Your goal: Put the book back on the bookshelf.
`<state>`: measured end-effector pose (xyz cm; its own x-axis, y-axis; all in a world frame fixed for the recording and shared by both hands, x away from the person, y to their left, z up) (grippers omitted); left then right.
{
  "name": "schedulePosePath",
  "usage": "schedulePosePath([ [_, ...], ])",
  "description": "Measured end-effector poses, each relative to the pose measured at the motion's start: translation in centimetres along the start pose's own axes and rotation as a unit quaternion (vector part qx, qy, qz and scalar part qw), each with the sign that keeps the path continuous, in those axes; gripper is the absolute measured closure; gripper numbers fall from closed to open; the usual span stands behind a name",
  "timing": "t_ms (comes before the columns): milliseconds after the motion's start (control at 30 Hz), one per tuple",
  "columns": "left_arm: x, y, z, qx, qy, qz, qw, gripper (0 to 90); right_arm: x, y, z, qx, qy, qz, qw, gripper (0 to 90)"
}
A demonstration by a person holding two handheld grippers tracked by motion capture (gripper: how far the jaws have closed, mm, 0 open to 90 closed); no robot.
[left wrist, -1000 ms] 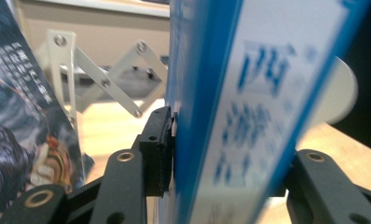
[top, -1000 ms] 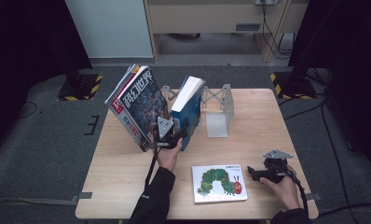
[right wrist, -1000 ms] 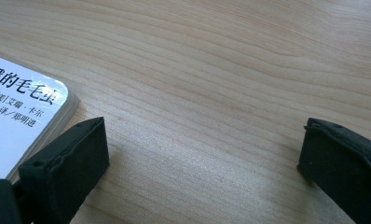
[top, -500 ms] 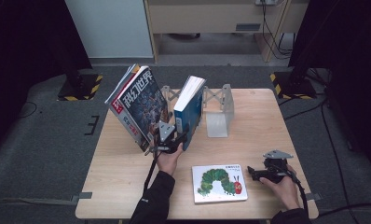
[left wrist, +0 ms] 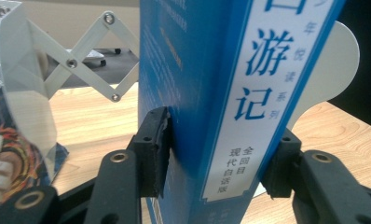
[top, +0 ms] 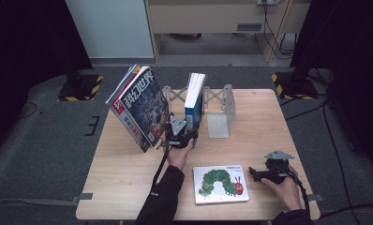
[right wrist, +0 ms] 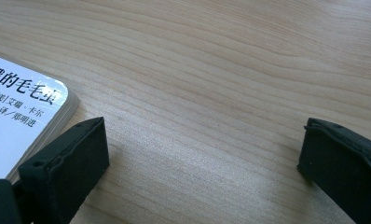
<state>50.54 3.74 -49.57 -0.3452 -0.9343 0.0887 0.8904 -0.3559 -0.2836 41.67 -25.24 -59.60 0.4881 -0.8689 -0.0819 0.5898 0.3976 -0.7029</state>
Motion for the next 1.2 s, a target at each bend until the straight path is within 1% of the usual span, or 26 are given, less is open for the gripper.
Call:
schedulePosePath([
  [33,0.0,0.0,0.0,0.000,0.000,0.000,1.0000,49.3,0.0,0.0,0.0,0.000,-0.001,0.000,1.0000,1.7],
  [100,-0.1,-0.3,-0.3,0.004,0.005,-0.007,1.0000,49.3,0.0,0.0,0.0,0.000,0.000,0.000,1.0000,1.7],
  [167,-0.1,-0.6,-0.6,-0.005,0.005,-0.014,0.9999,49.5,0.0,0.0,0.0,0.000,0.000,0.000,1.0000,1.7],
  [267,-0.1,-1.1,-1.3,-0.018,0.010,-0.020,0.9996,51.6,0.0,0.0,0.0,0.000,0.000,0.000,1.0000,1.7],
  [300,-0.1,-1.2,-1.4,-0.019,0.010,-0.023,0.9995,52.3,0.0,0.0,0.0,0.000,0.000,0.000,1.0000,1.7],
  [467,-0.2,-1.4,-1.6,-0.019,0.009,-0.024,0.9995,53.5,0.0,0.0,0.0,0.000,0.000,0.000,1.0000,1.7],
  [633,0.2,-1.1,-1.4,-0.025,0.008,-0.027,0.9993,52.6,0.0,0.0,0.0,0.000,-0.001,0.000,1.0000,1.7],
  [733,0.9,-0.6,-1.3,-0.027,0.008,-0.030,0.9991,50.9,0.0,0.0,0.0,0.000,-0.001,0.000,1.0000,1.7],
  [767,0.9,-0.6,-1.3,-0.027,0.008,-0.030,0.9991,50.4,0.0,0.0,0.0,0.000,-0.001,0.000,1.0000,1.7],
  [900,1.6,0.1,-1.2,-0.028,0.011,-0.034,0.9990,48.2,0.0,0.0,0.0,0.000,0.000,0.000,1.0000,1.7],
  [1067,1.7,0.6,-1.0,-0.030,0.014,-0.032,0.9989,47.3,0.0,0.0,0.0,0.000,-0.001,0.000,1.0000,1.7],
  [1200,1.5,1.2,-0.9,-0.029,0.009,-0.027,0.9992,47.3,0.0,0.0,0.0,0.000,-0.001,0.000,1.0000,1.7],
])
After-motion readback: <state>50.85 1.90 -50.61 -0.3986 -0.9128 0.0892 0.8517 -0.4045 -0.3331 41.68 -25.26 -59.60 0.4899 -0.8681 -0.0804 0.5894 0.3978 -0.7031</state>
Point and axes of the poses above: each handheld gripper's, and its own axes: y roughly forward along the jaws, z roughly out of its top, x roughly to its right, the point moved 8 cm from there along y, roughly forward along the jaws, and after that the axes turned 6 degrees about z, right-handed, at the moved point
